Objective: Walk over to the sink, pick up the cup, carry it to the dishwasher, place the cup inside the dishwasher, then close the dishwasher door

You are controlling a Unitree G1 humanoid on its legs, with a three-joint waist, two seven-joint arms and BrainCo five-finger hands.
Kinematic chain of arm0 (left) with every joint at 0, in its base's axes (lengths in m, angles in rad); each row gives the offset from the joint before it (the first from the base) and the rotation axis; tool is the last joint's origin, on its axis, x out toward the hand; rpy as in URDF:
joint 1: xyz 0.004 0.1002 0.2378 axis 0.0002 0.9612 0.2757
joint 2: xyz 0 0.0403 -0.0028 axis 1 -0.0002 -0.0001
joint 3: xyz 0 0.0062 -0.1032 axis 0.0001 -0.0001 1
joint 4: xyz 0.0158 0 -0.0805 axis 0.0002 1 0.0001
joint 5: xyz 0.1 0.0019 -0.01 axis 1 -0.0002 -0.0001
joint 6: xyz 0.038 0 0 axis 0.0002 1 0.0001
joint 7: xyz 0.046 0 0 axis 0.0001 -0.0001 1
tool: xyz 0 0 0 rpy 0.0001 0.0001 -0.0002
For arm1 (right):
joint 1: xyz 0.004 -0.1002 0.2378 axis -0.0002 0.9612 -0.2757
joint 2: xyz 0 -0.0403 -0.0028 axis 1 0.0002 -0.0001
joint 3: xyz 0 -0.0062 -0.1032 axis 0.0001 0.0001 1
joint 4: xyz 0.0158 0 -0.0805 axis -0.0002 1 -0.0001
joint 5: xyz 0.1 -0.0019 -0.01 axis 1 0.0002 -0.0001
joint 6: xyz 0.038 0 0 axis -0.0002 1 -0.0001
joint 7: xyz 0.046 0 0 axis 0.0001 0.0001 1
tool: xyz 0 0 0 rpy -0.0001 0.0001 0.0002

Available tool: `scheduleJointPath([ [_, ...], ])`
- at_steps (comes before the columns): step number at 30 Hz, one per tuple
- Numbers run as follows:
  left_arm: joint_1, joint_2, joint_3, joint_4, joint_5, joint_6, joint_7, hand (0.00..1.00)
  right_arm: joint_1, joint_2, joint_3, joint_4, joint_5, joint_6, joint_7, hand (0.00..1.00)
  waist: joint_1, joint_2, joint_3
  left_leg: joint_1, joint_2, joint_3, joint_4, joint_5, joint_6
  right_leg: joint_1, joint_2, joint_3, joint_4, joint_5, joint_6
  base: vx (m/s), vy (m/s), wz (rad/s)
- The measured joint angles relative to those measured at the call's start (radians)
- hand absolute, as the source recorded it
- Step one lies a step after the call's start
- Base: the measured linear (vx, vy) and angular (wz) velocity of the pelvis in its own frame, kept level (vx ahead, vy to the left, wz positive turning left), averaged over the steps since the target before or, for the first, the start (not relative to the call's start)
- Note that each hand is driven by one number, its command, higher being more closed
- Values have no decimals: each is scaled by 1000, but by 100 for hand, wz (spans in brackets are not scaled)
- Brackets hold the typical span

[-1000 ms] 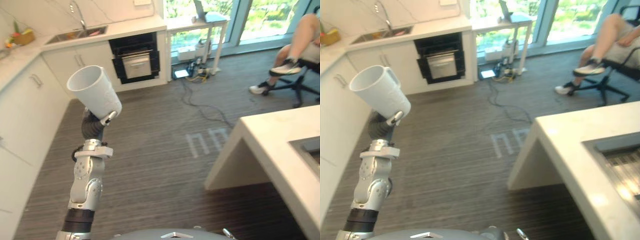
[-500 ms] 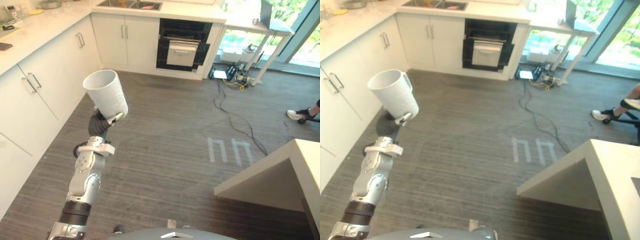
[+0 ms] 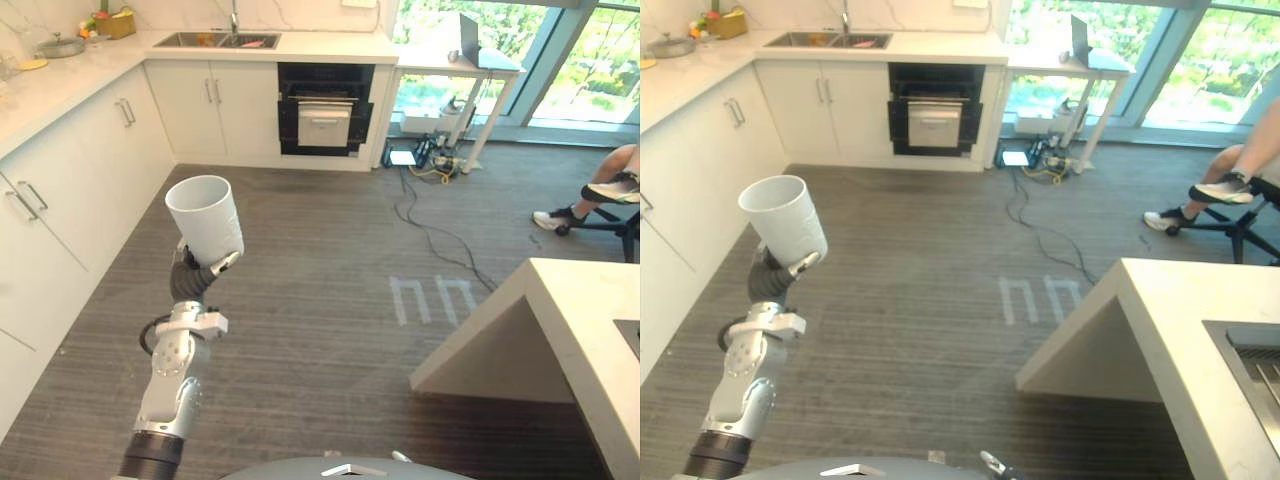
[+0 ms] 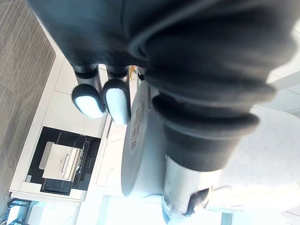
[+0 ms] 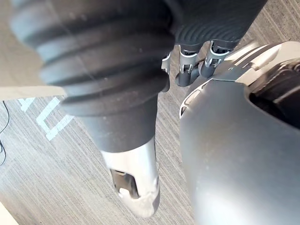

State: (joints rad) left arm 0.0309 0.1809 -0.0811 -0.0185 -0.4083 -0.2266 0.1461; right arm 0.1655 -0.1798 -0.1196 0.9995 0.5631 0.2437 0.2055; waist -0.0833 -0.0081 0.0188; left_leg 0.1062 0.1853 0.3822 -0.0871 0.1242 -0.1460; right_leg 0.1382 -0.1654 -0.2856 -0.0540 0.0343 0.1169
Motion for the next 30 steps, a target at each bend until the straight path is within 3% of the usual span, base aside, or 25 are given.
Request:
scheduleJointPath([
  [4, 0, 0, 0, 2, 0, 0, 0, 100, 2, 0, -1, 0, 0, -1, 0, 0, 0, 0, 0, 0, 0, 0, 0, 0, 0, 0, 0, 0, 0, 0, 0, 0, 0, 0],
  [8, 0, -2, 1, 73, -21, -14, -27, 100, 33, 5, -15, 5, -1, -50, 1, 0, -3, 9, -6, -3, -5, -13, 0, -1, 1, 2, -1, 0, 0, 0, -1, 0, 0, 4],
  [12, 2, -10, 0, 109, -53, -9, -59, 100, 27, 22, -98, 47, -1, -62, -39, 0, -1, 18, -8, -3, -20, -31, 0, -6, 10, 8, -18, -20, 18, -19, -1, -2, 9, 16],
  [13, 1, -33, -2, 106, -81, 12, -71, 100, 25, 24, -133, 62, -2, -70, -53, 0, 0, 20, -6, -4, -42, -55, 1, -13, 20, -18, -51, -34, 104, -68, 1, 14, 129, 53],
  [14, 0, -60, -14, 104, -111, 34, -83, 100, 28, 32, -172, 89, -1, -81, -83, 0, 1, 3, -5, -2, -93, -79, 8, -27, 41, -44, -120, -54, 208, -132, -11, 36, 178, 68],
  [15, 1, -68, -31, 103, -121, 49, -90, 100, 36, 30, -190, 94, 1, -91, -101, 0, 3, -1, -6, 2, -133, -99, 12, -44, 54, -44, -156, -67, 252, -149, -31, 68, 201, 80],
  [16, 0, -79, -62, 94, -139, 72, -107, 100, 34, 21, -208, 101, 13, -120, -140, 0, 8, 9, 4, -2, -175, -156, 37, -83, 95, -72, -209, -84, 402, -161, -81, 74, 183, 83],
  [17, 1, -85, -91, 91, -140, 91, -116, 100, 34, 22, -207, 100, 31, -142, -165, 0, 12, 18, 10, 7, -193, -175, 60, -101, 115, -130, -254, -75, 582, -115, -174, 60, 174, 83],
  [18, 2, -86, -104, 85, -139, 100, -118, 100, 34, 27, -206, 99, 40, -152, -171, 0, 13, 20, 11, 12, -194, -194, 71, -111, 123, -151, -263, -53, 645, -76, -228, 47, 165, 74],
  [19, 3, -83, -120, 77, -139, 106, -119, 100, 36, 34, -202, 93, 41, -167, -174, 0, 14, 18, 13, 22, -191, -222, 85, -126, 135, -183, -258, 2, 720, -26, -217, 131, 119, 66],
  [20, -1, -79, -112, 68, -140, 107, -129, 100, 28, 55, -198, 85, 41, -178, -185, 0, 15, 7, 30, 41, -182, -256, 109, -147, 151, -230, -205, 72, 815, -145, -128, 165, 98, 58],
  [21, -1, -75, -110, 68, -145, 107, -131, 100, 24, 66, -197, 72, 41, -184, -190, 0, 14, 7, 29, 49, -171, -269, 106, -150, 151, -245, -147, 82, 796, -207, -109, 145, 73, 50],
  [23, -11, -67, -124, 67, -147, 107, -168, 100, 23, 85, -195, 64, 41, -206, -192, 0, 13, -11, 41, 48, -162, -288, 103, -159, 157, -270, -67, 79, 673, -244, -84, 54, 20, 40],
  [24, -25, -57, -143, 65, -140, 109, -194, 100, 13, 99, -196, 52, 41, -216, -194, 0, 12, -22, 55, 45, -161, -299, 93, -160, 159, -300, -24, 79, 523, -217, -66, 129, -26, 43],
  [25, -41, -42, -160, 58, -132, 119, -214, 100, 13, 114, -196, 33, 50, -224, -195, 0, 13, -20, 72, 48, -155, -299, 78, -160, 159, -322, 11, 83, 332, -142, -50, 156, -46, 39],
  [27, -47, -26, -161, 20, -119, 138, -248, 100, 16, 136, -185, 1, 70, -231, -196, 0, 16, -23, 103, 59, -155, -280, 70, -168, 147, -343, 27, 82, 154, -52, -24, 186, -98, 19],
  [29, -35, -23, -152, -11, -119, 143, -265, 100, 36, 140, -153, -10, 68, -228, -196, 0, 21, -33, 113, 110, -164, -254, 72, -192, 131, -345, 9, 75, 205, -40, -43, 263, -178, 13],
  [30, -20, -23, -138, -43, -120, 144, -275, 100, 54, 145, -151, -16, 67, -226, -196, 0, 21, -47, 104, 132, -178, -252, 76, -214, 122, -336, -7, 62, 258, -65, -72, 380, -236, 16],
])
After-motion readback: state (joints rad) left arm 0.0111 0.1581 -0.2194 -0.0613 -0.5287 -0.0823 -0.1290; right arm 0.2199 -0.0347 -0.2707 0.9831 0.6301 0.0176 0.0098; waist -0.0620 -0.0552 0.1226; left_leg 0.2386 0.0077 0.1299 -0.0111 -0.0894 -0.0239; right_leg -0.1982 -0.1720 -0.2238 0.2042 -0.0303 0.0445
